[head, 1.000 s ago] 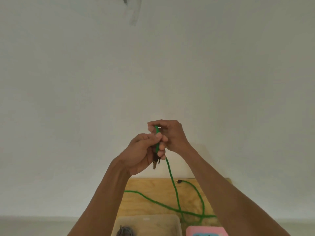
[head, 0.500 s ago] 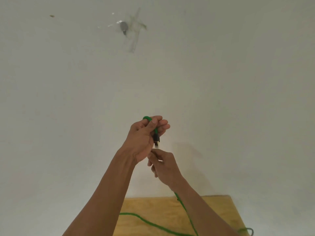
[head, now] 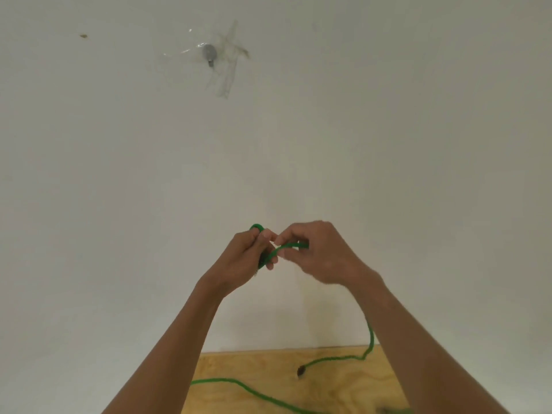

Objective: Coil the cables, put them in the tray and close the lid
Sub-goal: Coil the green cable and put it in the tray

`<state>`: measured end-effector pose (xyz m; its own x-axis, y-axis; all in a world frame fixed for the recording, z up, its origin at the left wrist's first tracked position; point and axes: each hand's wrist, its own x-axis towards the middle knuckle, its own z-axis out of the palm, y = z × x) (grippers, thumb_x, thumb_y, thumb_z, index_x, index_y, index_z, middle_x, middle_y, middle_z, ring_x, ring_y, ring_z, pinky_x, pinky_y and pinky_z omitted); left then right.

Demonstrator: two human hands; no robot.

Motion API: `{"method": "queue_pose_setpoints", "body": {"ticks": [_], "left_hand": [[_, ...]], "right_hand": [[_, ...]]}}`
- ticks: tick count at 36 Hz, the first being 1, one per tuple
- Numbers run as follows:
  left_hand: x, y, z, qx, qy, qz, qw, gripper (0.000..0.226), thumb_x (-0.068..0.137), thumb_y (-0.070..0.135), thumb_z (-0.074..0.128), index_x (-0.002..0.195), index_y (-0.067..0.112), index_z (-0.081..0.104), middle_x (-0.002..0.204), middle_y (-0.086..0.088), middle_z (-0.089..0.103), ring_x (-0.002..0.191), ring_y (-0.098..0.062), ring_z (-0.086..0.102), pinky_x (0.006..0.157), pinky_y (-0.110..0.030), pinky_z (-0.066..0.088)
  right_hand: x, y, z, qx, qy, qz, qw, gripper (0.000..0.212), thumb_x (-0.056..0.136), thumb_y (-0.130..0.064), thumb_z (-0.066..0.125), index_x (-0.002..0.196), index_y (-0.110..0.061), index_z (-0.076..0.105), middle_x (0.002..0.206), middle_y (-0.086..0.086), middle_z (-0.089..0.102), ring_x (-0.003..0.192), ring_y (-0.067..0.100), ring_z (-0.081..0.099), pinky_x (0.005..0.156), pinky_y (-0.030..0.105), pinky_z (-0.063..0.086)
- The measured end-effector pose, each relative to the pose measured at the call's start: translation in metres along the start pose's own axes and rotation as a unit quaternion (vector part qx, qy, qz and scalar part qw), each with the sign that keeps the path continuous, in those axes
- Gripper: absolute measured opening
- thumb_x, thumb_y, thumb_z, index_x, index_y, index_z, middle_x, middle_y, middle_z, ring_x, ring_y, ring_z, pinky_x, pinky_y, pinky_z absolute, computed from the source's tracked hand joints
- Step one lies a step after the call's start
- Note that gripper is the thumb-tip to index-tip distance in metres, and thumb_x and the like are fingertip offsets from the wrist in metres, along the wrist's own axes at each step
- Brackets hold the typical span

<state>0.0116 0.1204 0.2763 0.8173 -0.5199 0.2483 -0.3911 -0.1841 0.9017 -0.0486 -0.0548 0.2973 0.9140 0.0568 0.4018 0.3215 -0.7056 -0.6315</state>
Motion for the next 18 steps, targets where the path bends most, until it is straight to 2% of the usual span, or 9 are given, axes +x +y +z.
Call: {"method": "queue_pose_setpoints", "body": {"ticks": [2, 4, 7, 9, 11, 14, 16, 18], "left_hand": [[-0.004, 0.002, 0.006, 0.005, -0.031, -0.015, 0.999, 0.058, 0.106, 0.046, 0.030, 0.089, 0.002, 0.065, 0.075, -0.019, 0.065, 0.068, -0.023, 0.057, 0.067, -0.039, 0.041], [-0.008, 0.007, 0.013, -0.038, -0.059, -0.037, 0.997, 0.064, 0.104, 0.050, 0.024, 0.094, 0.001, 0.064, 0.071, -0.013, 0.063, 0.067, -0.024, 0.054, 0.069, -0.040, 0.040], [-0.011, 0.015, 0.018, -0.166, -0.085, -0.071, 0.980, 0.063, 0.104, 0.051, 0.024, 0.095, 0.003, 0.063, 0.067, -0.010, 0.059, 0.067, -0.026, 0.049, 0.075, -0.043, 0.042], [-0.012, 0.020, 0.019, -0.231, -0.098, -0.083, 0.964, 0.056, 0.105, 0.045, 0.028, 0.093, 0.003, 0.062, 0.065, -0.009, 0.056, 0.061, -0.024, 0.048, 0.076, -0.039, 0.047], [-0.014, 0.024, 0.019, -0.296, -0.119, -0.085, 0.944, 0.046, 0.106, 0.037, 0.034, 0.090, 0.004, 0.062, 0.065, -0.009, 0.053, 0.058, -0.023, 0.046, 0.075, -0.038, 0.049], [-0.014, 0.029, 0.020, -0.358, -0.155, -0.054, 0.919, 0.033, 0.105, 0.028, 0.039, 0.089, 0.007, 0.059, 0.067, -0.008, 0.052, 0.058, -0.021, 0.048, 0.073, -0.036, 0.051], [-0.012, 0.031, 0.021, -0.378, -0.157, -0.022, 0.912, 0.028, 0.105, 0.022, 0.039, 0.089, 0.007, 0.056, 0.068, -0.007, 0.052, 0.059, -0.019, 0.050, 0.074, -0.035, 0.052], [-0.007, 0.033, 0.021, -0.390, -0.148, 0.008, 0.909, 0.024, 0.103, 0.019, 0.042, 0.090, 0.006, 0.057, 0.071, -0.007, 0.054, 0.061, -0.019, 0.052, 0.074, -0.034, 0.053]], "right_hand": [[0.009, -0.003, -0.011, 0.035, -0.006, -0.027, 0.999, 0.011, 0.082, -0.018, 0.079, 0.086, -0.027, 0.074, 0.075, -0.012, 0.072, 0.065, 0.015, 0.064, 0.062, 0.026, 0.052], [0.017, -0.003, -0.018, 0.085, -0.001, -0.046, 0.995, 0.013, 0.075, -0.011, 0.084, 0.082, -0.017, 0.075, 0.073, -0.004, 0.074, 0.070, 0.018, 0.068, 0.065, 0.028, 0.053], [0.031, 0.004, -0.023, 0.170, 0.027, -0.052, 0.984, 0.021, 0.066, -0.006, 0.090, 0.081, -0.006, 0.075, 0.075, 0.006, 0.074, 0.071, 0.018, 0.069, 0.071, 0.031, 0.055], [0.037, 0.010, -0.022, 0.224, 0.030, -0.048, 0.973, 0.022, 0.066, -0.003, 0.089, 0.082, -0.001, 0.074, 0.076, 0.011, 0.073, 0.072, 0.018, 0.068, 0.071, 0.028, 0.056], [0.039, 0.015, -0.018, 0.274, 0.026, -0.024, 0.961, 0.019, 0.071, 0.000, 0.085, 0.086, 0.002, 0.074, 0.076, 0.010, 0.072, 0.071, 0.017, 0.067, 0.071, 0.027, 0.054], [0.035, 0.021, -0.006, 0.334, 0.011, 0.009, 0.942, 0.012, 0.082, -0.009, 0.078, 0.091, -0.002, 0.075, 0.078, 0.005, 0.073, 0.073, 0.021, 0.064, 0.069, 0.037, 0.049], [0.025, 0.022, 0.005, 0.389, -0.009, 0.031, 0.920, 0.009, 0.093, -0.007, 0.064, 0.091, -0.004, 0.072, 0.071, 0.002, 0.072, 0.064, 0.018, 0.066, 0.062, 0.031, 0.051], [0.012, 0.022, 0.022, 0.438, -0.021, 0.054, 0.897, 0.027, 0.099, 0.004, 0.048, 0.083, -0.005, 0.067, 0.060, -0.001, 0.065, 0.051, 0.014, 0.062, 0.050, 0.023, 0.050]]}}
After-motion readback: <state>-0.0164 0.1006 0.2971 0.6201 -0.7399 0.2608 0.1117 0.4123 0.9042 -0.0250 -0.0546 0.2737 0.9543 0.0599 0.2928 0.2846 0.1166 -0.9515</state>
